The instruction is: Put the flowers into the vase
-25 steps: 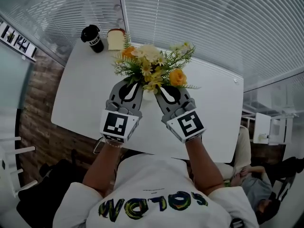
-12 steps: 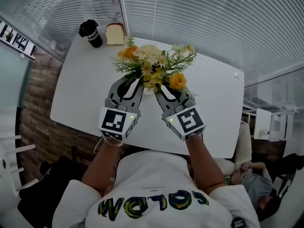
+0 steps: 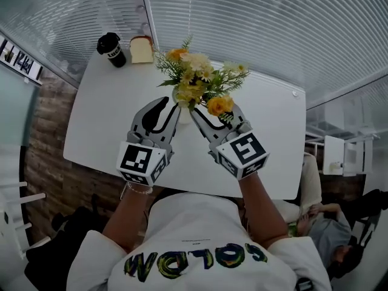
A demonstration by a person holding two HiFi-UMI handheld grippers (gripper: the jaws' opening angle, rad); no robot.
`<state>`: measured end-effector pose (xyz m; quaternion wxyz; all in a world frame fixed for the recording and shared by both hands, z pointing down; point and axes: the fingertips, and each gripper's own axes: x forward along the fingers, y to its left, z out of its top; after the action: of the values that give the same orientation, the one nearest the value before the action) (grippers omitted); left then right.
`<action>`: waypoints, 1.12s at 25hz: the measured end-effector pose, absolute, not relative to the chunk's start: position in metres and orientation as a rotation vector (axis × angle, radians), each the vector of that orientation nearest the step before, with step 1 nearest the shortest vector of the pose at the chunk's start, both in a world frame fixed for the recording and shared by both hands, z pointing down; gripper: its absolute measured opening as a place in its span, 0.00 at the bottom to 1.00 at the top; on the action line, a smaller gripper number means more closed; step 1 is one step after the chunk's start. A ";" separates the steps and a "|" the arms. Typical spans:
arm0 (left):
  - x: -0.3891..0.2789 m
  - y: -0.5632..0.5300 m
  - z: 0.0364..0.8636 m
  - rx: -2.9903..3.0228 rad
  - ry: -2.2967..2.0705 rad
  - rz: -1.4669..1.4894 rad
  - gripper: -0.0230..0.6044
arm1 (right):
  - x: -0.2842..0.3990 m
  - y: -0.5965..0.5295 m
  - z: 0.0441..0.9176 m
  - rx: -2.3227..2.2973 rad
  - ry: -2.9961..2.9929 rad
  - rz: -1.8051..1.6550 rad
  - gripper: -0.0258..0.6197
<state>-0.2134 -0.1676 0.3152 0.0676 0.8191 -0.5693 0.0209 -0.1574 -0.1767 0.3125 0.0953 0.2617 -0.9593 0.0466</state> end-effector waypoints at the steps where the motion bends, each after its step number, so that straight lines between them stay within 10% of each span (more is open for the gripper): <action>1: -0.212 -0.165 0.314 2.468 -1.716 0.057 0.24 | -0.155 -0.175 0.311 0.774 -2.845 0.148 0.30; 28: -0.174 -0.132 0.298 2.491 -1.651 -0.002 0.22 | -0.097 -0.163 0.323 0.892 -2.795 0.324 0.56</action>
<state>-0.1743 -0.1317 0.2982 0.0765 0.8310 -0.5509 -0.0008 -0.0966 -0.1628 0.3231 0.0950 0.3008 -0.9426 0.1093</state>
